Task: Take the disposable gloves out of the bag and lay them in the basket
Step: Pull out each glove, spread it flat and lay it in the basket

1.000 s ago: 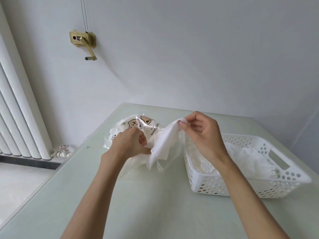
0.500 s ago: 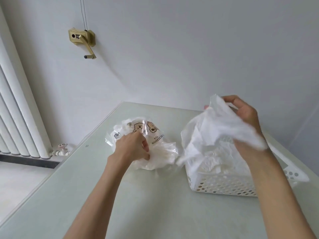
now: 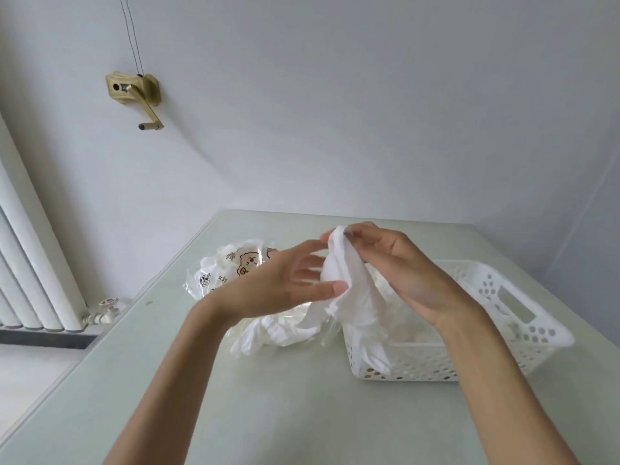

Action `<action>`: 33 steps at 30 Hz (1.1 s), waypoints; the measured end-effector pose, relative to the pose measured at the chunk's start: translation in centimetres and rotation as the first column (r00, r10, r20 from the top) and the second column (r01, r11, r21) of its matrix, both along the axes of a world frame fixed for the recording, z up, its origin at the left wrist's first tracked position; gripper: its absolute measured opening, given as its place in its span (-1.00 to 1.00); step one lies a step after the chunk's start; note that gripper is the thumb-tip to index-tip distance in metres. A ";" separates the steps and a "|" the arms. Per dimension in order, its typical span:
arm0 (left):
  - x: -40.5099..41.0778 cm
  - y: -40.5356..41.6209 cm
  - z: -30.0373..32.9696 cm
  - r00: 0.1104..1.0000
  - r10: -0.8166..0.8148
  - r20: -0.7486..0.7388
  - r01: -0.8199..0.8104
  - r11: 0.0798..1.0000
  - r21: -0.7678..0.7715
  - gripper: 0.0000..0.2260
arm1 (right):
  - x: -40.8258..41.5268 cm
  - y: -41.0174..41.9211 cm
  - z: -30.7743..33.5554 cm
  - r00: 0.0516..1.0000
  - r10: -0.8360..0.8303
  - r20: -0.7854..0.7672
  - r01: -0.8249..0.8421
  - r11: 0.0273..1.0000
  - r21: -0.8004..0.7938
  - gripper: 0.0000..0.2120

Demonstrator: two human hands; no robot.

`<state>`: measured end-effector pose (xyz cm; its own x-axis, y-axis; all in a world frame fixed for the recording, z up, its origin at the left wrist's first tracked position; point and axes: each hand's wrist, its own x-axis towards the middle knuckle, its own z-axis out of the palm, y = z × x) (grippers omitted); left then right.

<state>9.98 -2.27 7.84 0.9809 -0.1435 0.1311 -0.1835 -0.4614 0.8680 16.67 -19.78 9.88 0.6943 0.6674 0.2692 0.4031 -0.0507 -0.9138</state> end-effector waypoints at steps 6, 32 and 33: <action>0.4 -0.9 0.5 0.897 0.434 0.082 -0.413 0.890 -0.193 -0.72 | 0.0 -0.4 0.8 0.974 -0.226 0.019 0.225 0.974 0.022 -0.56; 0.2 -1.4 0.2 0.907 0.399 0.132 -0.400 0.916 -0.022 -0.77 | 0.9 -4.0 1.3 0.916 -0.395 -0.071 0.401 0.892 0.209 -0.86; 0.5 -1.5 0.0 0.912 0.374 0.169 -0.385 0.923 0.031 -0.64 | 0.7 -4.4 1.3 0.919 -0.392 -0.030 0.390 0.898 0.203 -0.87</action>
